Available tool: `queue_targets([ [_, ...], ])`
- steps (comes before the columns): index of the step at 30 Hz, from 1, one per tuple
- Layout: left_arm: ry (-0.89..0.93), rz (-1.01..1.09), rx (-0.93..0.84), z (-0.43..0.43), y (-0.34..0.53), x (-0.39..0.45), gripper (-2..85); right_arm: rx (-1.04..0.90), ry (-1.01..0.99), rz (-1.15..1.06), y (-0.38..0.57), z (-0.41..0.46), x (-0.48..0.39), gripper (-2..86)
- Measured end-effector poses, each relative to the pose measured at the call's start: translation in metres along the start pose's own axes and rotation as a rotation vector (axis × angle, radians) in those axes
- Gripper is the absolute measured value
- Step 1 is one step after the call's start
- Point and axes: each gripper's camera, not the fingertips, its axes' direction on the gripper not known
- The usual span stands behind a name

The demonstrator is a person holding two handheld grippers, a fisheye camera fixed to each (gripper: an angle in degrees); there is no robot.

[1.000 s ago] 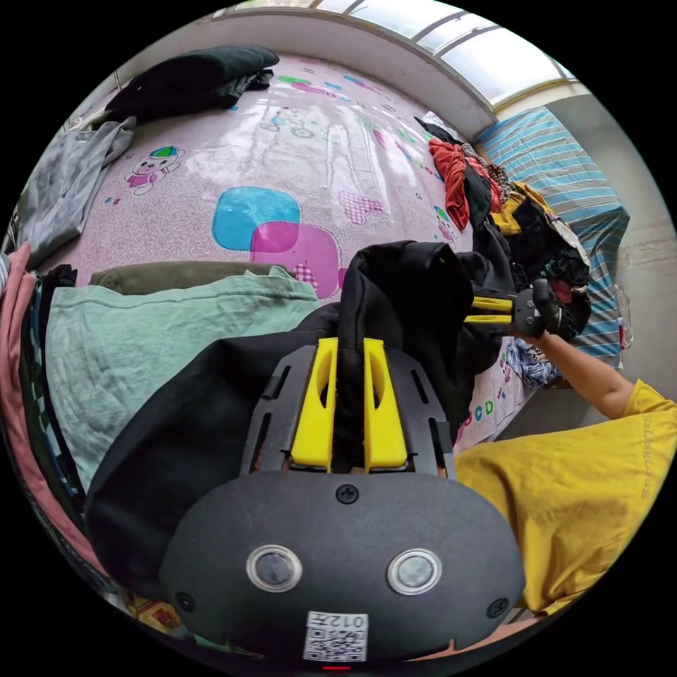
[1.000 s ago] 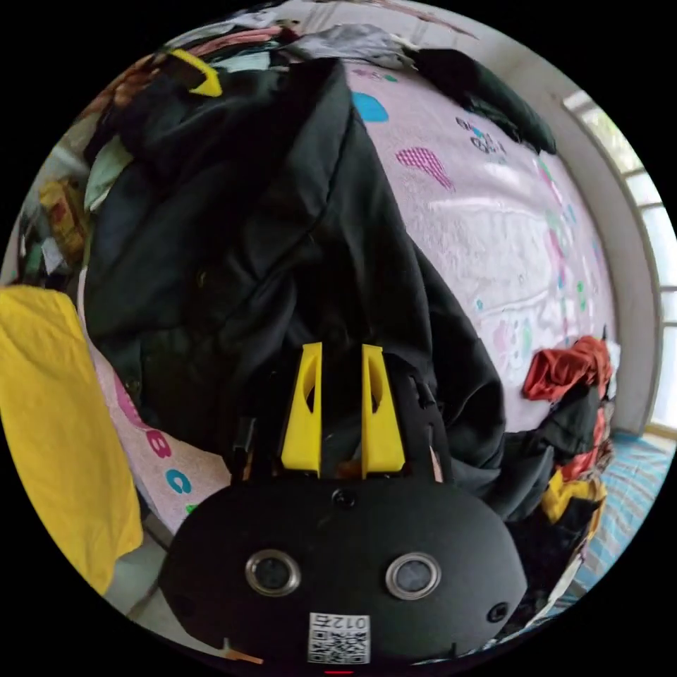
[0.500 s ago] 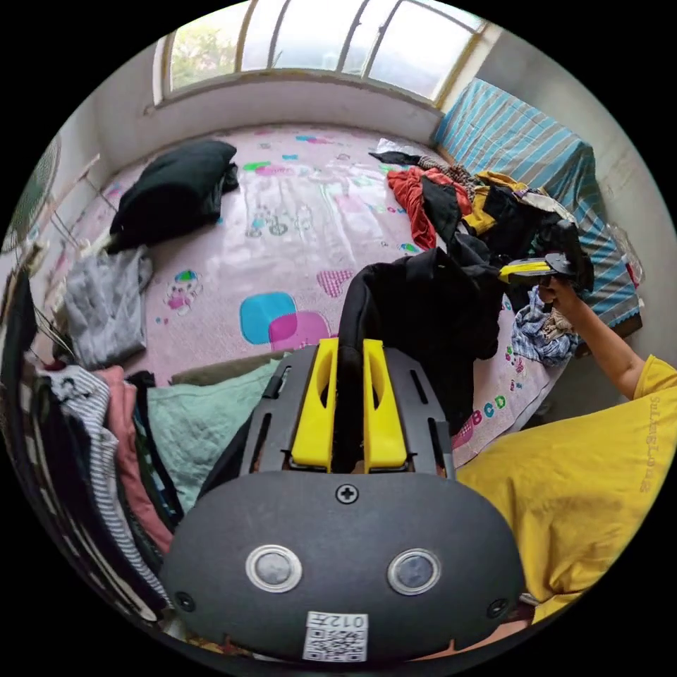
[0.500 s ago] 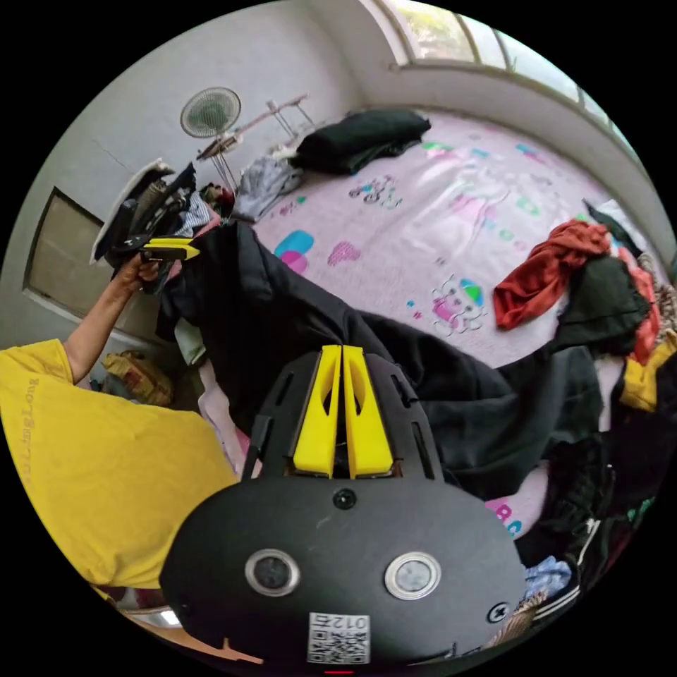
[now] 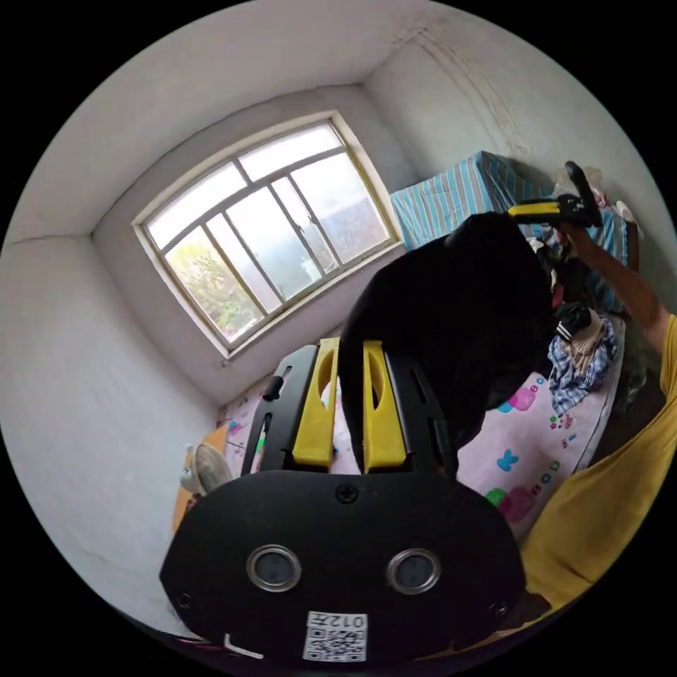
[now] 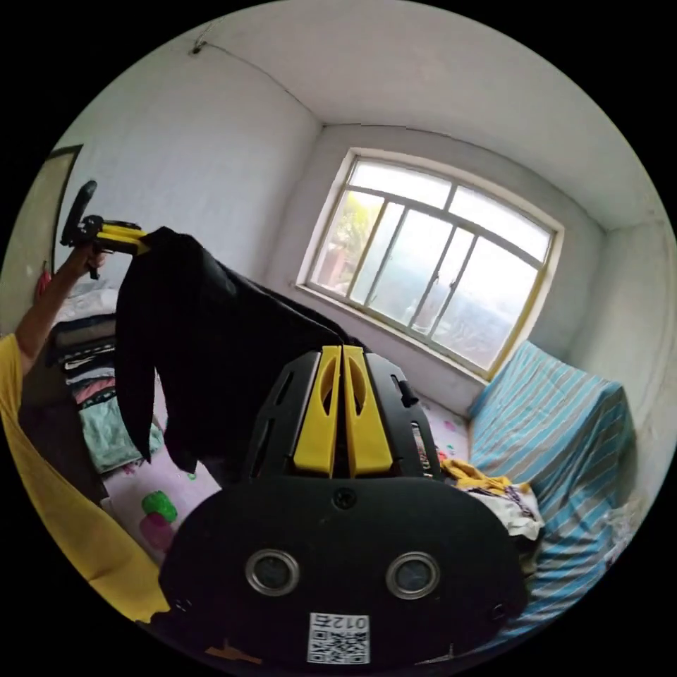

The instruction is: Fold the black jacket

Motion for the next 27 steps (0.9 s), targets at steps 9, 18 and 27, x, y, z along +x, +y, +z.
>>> queue_targets([
  [9,-0.044,0.04,0.067,-0.086,-0.059,0.028,5.9,0.134,0.13,0.013,-0.034,-0.15,-0.042,0.0],
  [18,0.133,0.156,0.002,-0.088,-0.072,0.053,6.3,0.154,0.154,0.064,-0.023,-0.223,-0.075,0.1],
  [27,0.277,0.273,0.073,-0.121,-0.061,0.088,6.0,0.281,0.24,0.072,0.015,-0.311,-0.109,0.1],
])
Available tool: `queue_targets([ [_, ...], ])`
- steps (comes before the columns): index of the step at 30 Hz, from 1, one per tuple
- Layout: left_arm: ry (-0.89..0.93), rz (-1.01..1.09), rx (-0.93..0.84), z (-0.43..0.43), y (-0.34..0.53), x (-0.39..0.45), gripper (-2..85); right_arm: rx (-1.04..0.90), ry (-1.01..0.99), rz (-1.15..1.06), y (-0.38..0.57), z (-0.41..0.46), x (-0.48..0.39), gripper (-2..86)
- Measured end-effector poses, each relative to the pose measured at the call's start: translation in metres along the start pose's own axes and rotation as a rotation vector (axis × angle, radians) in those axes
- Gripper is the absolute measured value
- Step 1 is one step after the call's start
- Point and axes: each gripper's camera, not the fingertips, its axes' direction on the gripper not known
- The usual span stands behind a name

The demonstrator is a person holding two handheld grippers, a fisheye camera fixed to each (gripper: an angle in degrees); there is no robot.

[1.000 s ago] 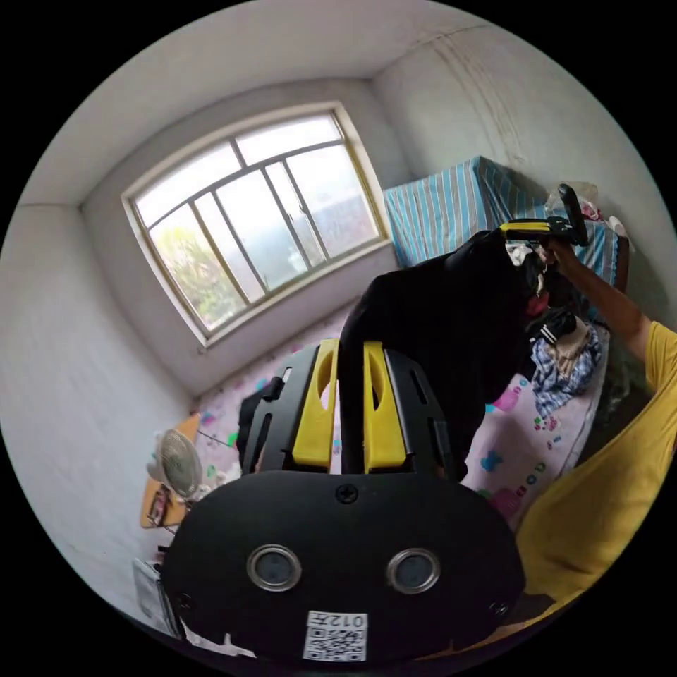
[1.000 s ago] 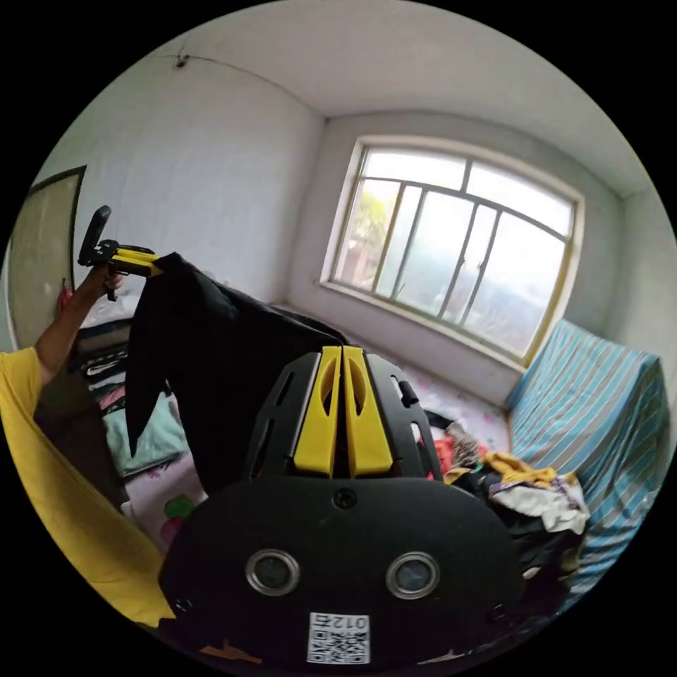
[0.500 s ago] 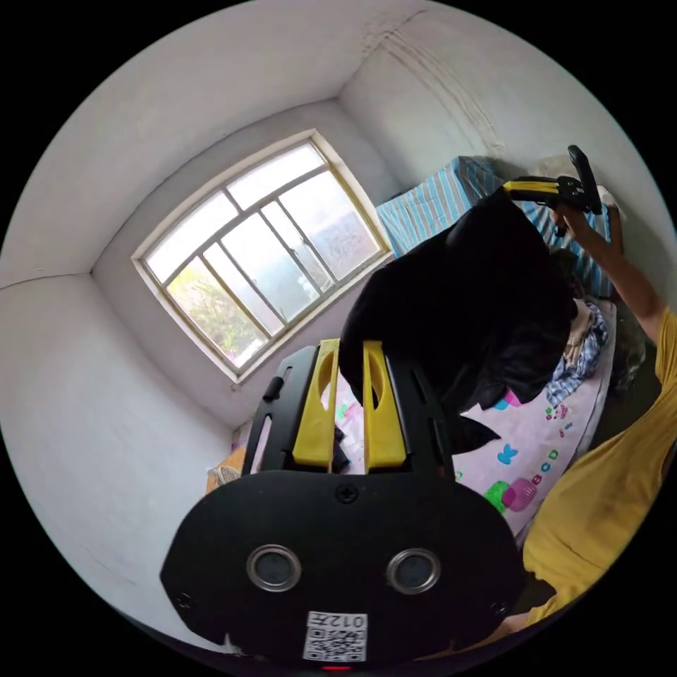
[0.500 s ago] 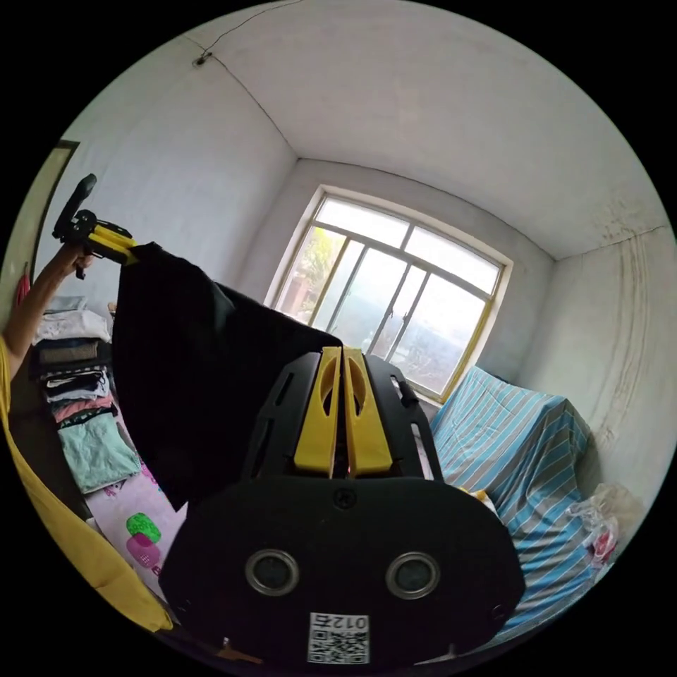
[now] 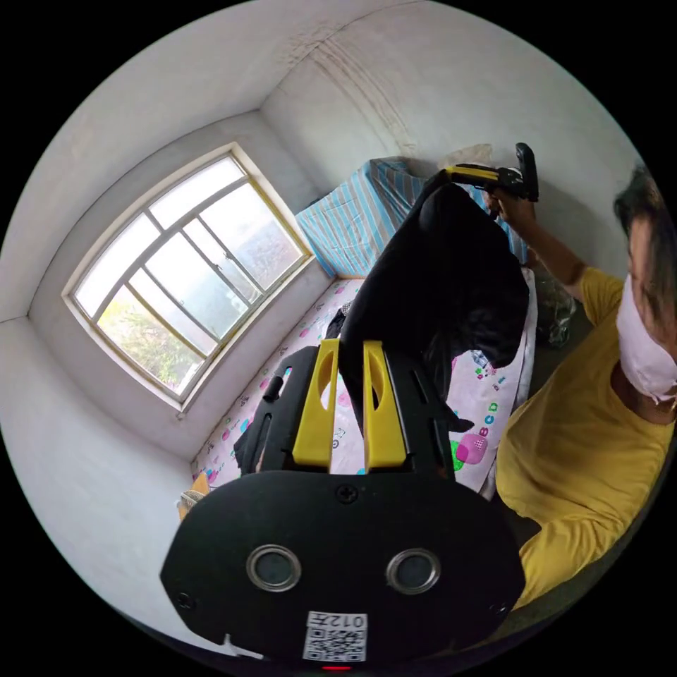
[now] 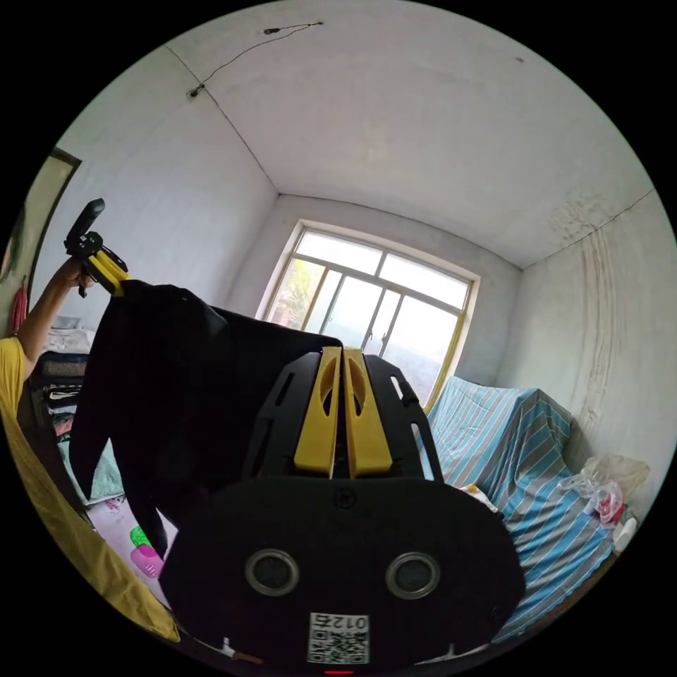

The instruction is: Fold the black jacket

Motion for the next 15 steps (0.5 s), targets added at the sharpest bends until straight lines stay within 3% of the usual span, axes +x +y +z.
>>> queue_targets([
  [7,0.026,0.018,-0.002,0.045,0.002,0.009,5.8,-0.029,0.129,-0.071,0.016,0.03,-0.014,0.1],
  [13,0.172,-0.059,-0.172,0.198,0.011,-0.039,5.4,-0.224,0.079,-0.066,0.074,0.187,-0.001,0.1],
  [15,0.261,-0.108,-0.236,0.267,0.019,-0.06,5.3,-0.357,0.051,-0.046,0.117,0.282,0.008,0.1],
])
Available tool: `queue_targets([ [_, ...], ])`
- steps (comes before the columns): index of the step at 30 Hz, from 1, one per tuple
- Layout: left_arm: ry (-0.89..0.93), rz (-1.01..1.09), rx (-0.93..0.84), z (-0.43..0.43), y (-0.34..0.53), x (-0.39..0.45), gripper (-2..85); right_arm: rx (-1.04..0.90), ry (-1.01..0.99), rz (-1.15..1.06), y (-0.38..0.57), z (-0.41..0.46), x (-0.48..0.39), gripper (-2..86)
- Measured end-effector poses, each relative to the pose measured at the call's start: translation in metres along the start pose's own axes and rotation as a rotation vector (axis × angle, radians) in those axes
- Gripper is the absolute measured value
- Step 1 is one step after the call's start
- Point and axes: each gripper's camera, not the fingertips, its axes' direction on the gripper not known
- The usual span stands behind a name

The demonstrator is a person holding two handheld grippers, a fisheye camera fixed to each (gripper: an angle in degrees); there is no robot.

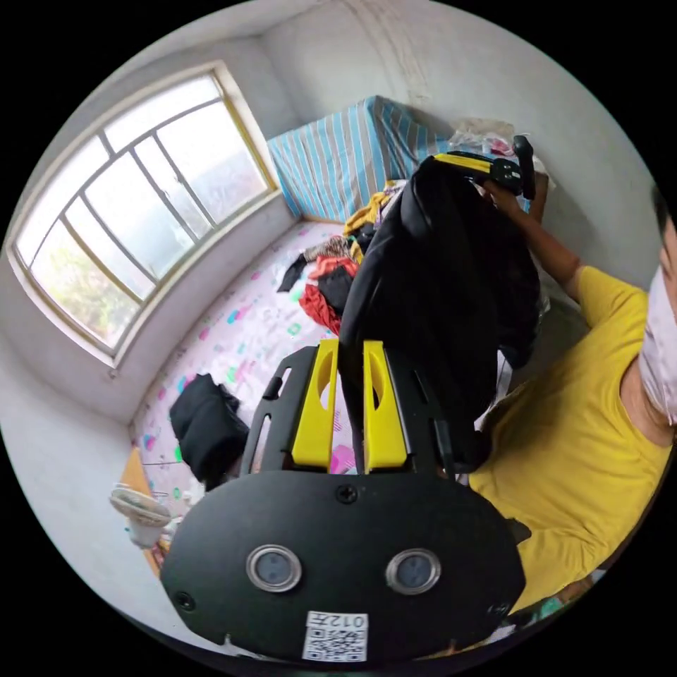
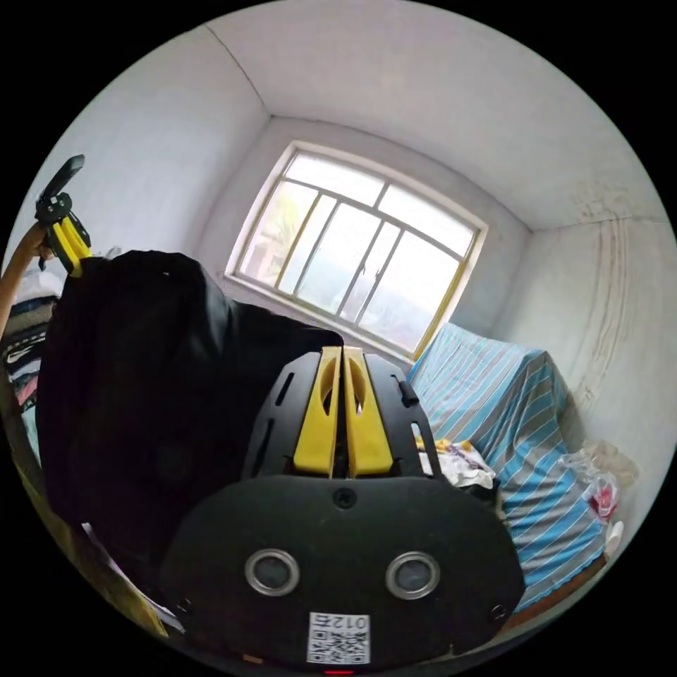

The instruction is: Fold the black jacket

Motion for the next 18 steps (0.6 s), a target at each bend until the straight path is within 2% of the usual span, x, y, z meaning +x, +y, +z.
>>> queue_targets([
  [1,0.064,-0.045,-0.042,0.046,-0.006,-0.027,5.2,-0.039,-0.013,0.008,0.003,0.029,0.0,0.1],
  [6,0.195,-0.303,-0.206,0.258,-0.02,-0.13,4.7,-0.408,-0.042,0.059,0.052,0.31,-0.012,0.3],
  [8,0.242,-0.563,-0.212,0.354,-0.009,-0.173,4.5,-0.562,-0.006,0.064,0.072,0.396,-0.021,0.4],
  [9,0.255,-0.629,-0.209,0.374,-0.003,-0.18,4.4,-0.649,0.047,0.087,0.086,0.441,-0.027,0.4],
  [11,0.281,-0.796,-0.216,0.439,0.022,-0.194,4.0,-0.702,0.079,0.103,0.107,0.484,-0.036,0.4],
  [16,0.274,-0.84,-0.215,0.496,0.084,-0.202,3.6,-0.726,0.016,0.042,0.181,0.526,-0.054,0.5],
  [18,0.337,-0.836,-0.193,0.502,0.118,-0.196,3.5,-0.748,-0.134,0.065,0.229,0.52,-0.06,0.3],
])
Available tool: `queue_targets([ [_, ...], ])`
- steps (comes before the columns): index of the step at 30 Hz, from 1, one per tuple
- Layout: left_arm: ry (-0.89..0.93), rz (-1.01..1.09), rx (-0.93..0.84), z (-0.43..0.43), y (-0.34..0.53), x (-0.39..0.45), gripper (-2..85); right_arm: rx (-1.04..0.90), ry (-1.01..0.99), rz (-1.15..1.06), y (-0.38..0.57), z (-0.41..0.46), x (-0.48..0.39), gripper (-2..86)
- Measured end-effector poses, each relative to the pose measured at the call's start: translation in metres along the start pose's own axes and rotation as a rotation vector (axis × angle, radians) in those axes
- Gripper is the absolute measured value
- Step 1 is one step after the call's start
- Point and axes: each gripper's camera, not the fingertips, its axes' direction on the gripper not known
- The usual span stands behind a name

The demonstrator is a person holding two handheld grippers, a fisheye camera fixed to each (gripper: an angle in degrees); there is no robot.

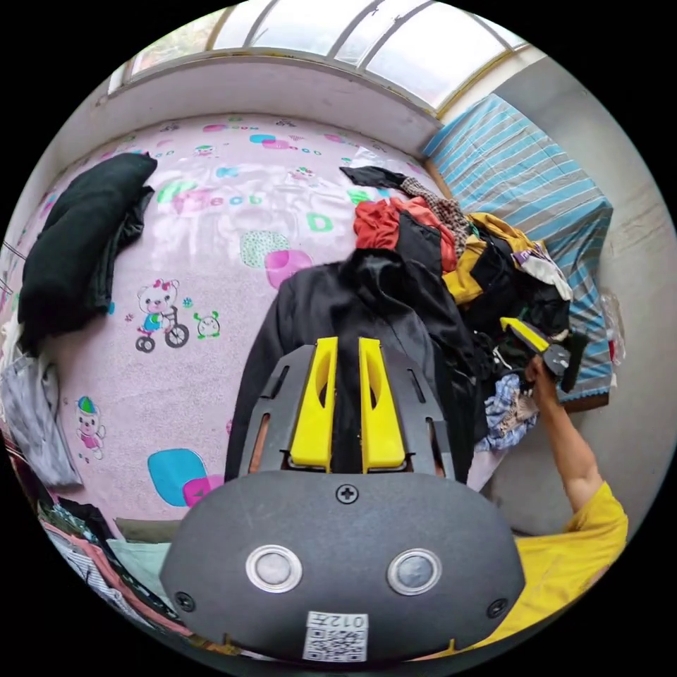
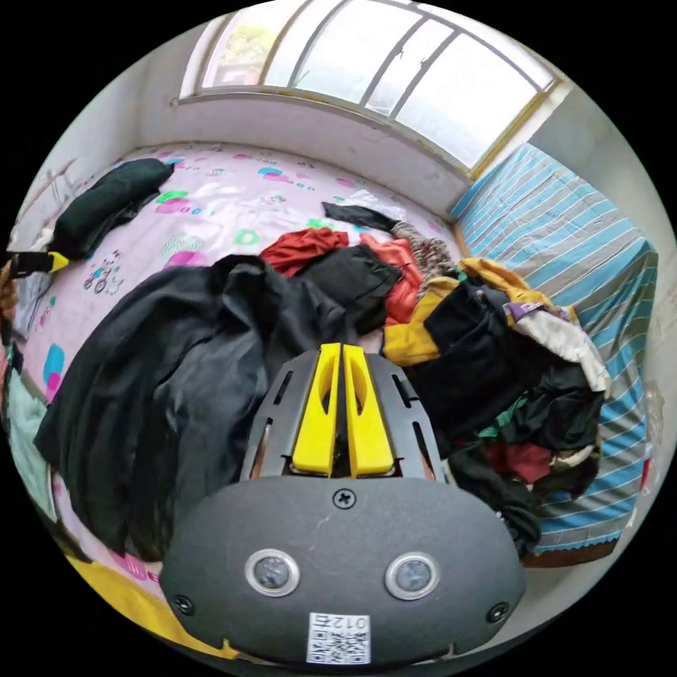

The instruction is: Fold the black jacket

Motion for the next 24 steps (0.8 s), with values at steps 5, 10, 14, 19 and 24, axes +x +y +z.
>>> queue_targets([
  [5,0.058,0.005,-0.059,0.024,0.13,-0.049,3.4,-0.078,-0.323,-0.074,0.106,0.032,-0.034,0.1],
  [10,0.033,-0.039,-0.185,0.054,0.263,-0.071,4.1,-0.105,-0.568,-0.129,0.179,0.026,-0.095,0.4],
  [14,0.026,-0.125,-0.264,0.085,0.341,-0.092,5.8,-0.179,-0.717,-0.18,0.194,0.036,-0.148,1.6],
  [19,0.111,-0.145,-0.256,0.115,0.377,-0.11,7.7,-0.205,-0.762,-0.24,0.179,0.043,-0.183,3.6],
  [24,0.054,-0.139,-0.304,0.143,0.39,-0.117,2.7,-0.283,-0.726,-0.331,0.168,0.059,-0.197,9.0],
])
